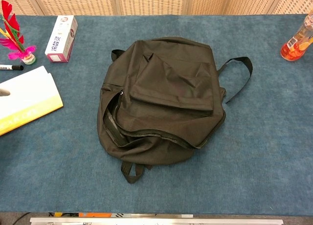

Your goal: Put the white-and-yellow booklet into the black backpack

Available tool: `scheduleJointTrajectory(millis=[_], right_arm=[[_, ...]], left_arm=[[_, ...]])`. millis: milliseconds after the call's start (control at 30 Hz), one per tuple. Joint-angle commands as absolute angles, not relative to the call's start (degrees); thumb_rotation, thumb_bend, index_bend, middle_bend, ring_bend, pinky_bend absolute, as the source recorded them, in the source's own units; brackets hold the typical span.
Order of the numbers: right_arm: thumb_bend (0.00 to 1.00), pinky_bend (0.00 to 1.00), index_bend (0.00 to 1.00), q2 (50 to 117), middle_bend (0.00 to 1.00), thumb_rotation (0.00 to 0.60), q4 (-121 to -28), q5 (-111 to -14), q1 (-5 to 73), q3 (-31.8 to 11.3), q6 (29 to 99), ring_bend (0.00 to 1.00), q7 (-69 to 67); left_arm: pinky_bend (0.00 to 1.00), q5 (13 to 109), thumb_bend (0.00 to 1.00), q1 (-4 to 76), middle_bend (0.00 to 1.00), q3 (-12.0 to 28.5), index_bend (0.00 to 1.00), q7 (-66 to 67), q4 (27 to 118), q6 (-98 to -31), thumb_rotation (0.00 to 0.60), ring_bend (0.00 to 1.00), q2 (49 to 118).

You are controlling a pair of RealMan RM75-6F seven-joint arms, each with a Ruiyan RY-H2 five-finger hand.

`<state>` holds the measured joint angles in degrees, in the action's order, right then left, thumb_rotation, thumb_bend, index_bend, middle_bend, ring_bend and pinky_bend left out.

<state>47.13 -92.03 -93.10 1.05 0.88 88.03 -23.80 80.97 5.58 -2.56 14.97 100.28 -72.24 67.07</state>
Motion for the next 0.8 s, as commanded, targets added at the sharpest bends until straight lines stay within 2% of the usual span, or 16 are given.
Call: scheduleJointTrajectory(millis=[33,333,800], right_arm=[[0.07,0.38,0.29,47.3,0.35,0.600,-91.6,-93.0,1.1,0.9,87.8,0.20,-24.1],[0.07,0.38,0.29,47.7,0.35,0.600,-90.1,-92.1,1.0,0.9,87.4,0.20,-25.3],[0.07,0.38,0.29,48.4,0.35,0.600,-88.8,-91.7,1.2,0.9,86.6,0.20,-26.2]], left_arm=[[0.25,76.0,0.38,7.5,0.14,-1.3,0.13,17.8,98.7,-68.6,0.600,0.14,69.7],[0.25,66.8,0.34,9.6,0.12,0.7,0.10,24.3,94.8,-66.3,0.600,0.13,74.2],[0.25,62.5,0.31,10.8,0.11,0.3,0.08,27.4,93.8,-66.1,0.600,0.13,77.0]])
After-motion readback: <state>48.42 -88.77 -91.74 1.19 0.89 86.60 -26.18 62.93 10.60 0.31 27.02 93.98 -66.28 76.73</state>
